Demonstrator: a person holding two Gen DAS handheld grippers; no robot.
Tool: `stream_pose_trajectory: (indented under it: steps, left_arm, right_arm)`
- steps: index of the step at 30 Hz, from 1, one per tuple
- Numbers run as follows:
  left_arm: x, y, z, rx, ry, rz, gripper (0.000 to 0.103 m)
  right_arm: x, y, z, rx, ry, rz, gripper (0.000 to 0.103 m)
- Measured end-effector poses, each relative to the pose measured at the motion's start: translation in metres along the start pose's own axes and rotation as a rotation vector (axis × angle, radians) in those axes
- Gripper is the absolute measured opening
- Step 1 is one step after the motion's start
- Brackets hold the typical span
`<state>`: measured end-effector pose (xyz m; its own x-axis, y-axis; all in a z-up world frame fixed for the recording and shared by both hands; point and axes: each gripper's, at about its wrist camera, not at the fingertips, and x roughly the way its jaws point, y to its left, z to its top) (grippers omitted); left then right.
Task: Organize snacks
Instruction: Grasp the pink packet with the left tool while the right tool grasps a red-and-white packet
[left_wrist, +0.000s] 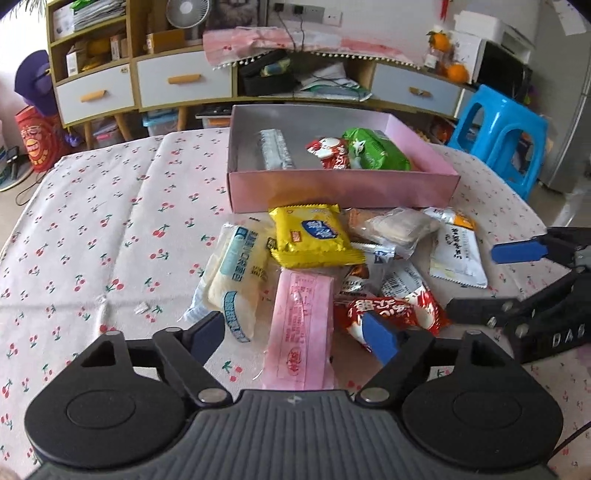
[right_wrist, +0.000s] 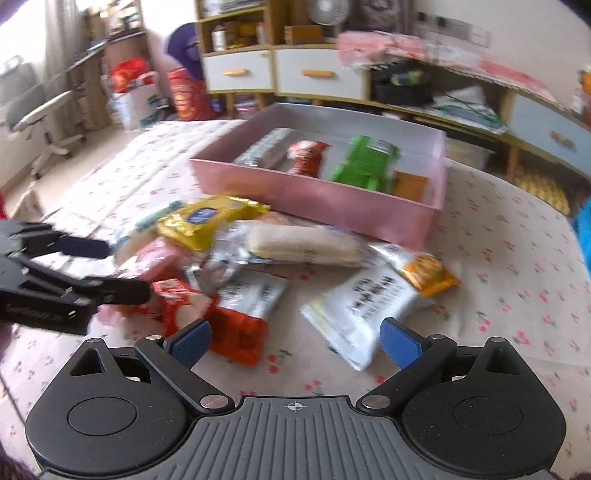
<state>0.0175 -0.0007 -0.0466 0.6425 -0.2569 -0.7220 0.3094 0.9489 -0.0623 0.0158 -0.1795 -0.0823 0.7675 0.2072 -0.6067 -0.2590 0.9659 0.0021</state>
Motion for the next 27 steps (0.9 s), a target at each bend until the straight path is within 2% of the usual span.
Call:
stream_pose_trajectory:
  steps: [4, 6, 8, 10, 17, 24, 27]
  left_arm:
    - [0.002, 0.001, 0.001, 0.0, 0.013, -0.021, 0.067]
    - [0.002, 0.003, 0.002, -0.006, 0.015, -0.031, 0.065]
    - [0.002, 0.003, 0.004, -0.005, 0.02, -0.04, 0.059]
    - [0.0, 0.003, 0.006, 0.0, 0.016, -0.052, 0.049]
    - [0.008, 0.006, 0.008, -0.012, 0.057, -0.08, 0.044]
    - [0.018, 0.008, 0.009, -0.03, 0.1, -0.063, 0.039]
    - [0.017, 0.008, 0.009, -0.032, 0.103, -0.058, 0.035]
  right_arm:
    - [0.001, 0.011, 0.0, -0.04, 0.0, 0.055, 0.099]
    - [0.002, 0.015, 0.0, -0.051, 0.009, 0.075, 0.099]
    - [0.002, 0.02, -0.002, -0.061, 0.011, 0.089, 0.099]
    - [0.001, 0.024, -0.002, -0.073, 0.01, 0.106, 0.099]
    - [0.001, 0.04, 0.0, -0.113, -0.006, 0.172, 0.099]
    - [0.011, 0.055, 0.002, -0.146, -0.004, 0.147, 0.097]
    - [0.014, 0.057, 0.004, -0.143, 0.0, 0.148, 0.09]
